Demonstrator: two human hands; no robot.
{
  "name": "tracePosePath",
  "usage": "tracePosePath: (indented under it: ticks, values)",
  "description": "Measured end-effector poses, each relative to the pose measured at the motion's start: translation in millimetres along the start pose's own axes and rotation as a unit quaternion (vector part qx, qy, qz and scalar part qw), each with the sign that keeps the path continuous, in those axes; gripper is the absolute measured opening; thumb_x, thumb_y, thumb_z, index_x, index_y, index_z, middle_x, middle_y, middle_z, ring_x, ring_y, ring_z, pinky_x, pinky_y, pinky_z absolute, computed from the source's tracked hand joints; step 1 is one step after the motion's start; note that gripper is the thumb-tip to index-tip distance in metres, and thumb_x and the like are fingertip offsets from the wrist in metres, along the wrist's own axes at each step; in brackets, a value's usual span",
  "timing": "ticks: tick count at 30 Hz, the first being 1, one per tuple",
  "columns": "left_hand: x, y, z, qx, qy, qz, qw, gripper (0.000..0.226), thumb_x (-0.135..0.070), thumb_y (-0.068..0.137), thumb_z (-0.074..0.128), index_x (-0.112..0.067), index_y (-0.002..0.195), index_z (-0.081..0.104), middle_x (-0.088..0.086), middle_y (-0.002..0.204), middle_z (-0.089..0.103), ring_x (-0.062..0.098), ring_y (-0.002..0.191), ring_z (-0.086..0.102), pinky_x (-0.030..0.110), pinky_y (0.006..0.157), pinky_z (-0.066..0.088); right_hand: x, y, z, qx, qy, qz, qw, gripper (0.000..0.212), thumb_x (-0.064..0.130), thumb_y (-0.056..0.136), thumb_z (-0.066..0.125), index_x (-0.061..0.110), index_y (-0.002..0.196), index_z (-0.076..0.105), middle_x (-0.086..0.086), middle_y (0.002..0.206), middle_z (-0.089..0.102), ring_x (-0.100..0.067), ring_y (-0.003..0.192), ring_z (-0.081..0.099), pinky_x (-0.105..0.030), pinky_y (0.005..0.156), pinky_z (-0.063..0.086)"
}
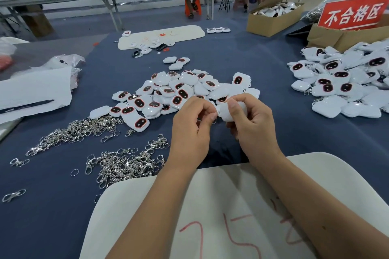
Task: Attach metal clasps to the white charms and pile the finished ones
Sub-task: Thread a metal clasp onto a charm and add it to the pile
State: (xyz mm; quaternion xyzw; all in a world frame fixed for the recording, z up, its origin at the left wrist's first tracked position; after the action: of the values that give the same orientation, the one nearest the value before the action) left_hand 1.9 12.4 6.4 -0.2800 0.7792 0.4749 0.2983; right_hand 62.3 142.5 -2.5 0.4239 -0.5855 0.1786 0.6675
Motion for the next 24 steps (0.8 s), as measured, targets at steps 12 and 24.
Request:
tracePosePath:
  ticks: [12, 24]
  values:
    - [1.6, -0.8, 5.2, -0.006, -0.128, -0.131, 0.983, 0.013, -0.004, 0.097, 0.063, -0.014, 0.089, 0.066, -0.008, 0.086, 0.066, 0.008, 0.080, 0.059, 0.025, 0.079, 0.050, -7.0, 4.9, -2.3, 0.035, 0.092, 0.108, 0.989, 0.027, 0.027, 0.106, 0.059, 0.016, 0.083, 0.070, -0.002, 0.060, 0.056, -0.011, 0.043, 0.042, -0.018, 0.040, 0.031]
    - [-1.3, -0.5, 15.0, -0.020, -0.215, -0.246, 0.945, 0.009, 0.002, 0.095, 0.065, -0.006, 0.091, 0.065, 0.005, 0.073, 0.073, 0.009, 0.062, 0.066, 0.020, 0.064, 0.056, -14.4, 7.1, -5.2, -0.077, 0.080, 0.080, 0.991, 0.019, 0.031, 0.098, 0.070, 0.015, 0.092, 0.063, 0.001, 0.062, 0.065, -0.007, 0.049, 0.054, -0.021, 0.048, 0.041]
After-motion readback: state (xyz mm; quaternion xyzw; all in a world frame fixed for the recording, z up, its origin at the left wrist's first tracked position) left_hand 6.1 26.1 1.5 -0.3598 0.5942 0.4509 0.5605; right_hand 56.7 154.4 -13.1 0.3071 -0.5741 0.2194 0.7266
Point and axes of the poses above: each hand's wrist, its own y-axis towards the middle knuckle, its own z-axis out of the palm, x = y × z, the point moved 1 cm from there along y, towards the middle knuckle
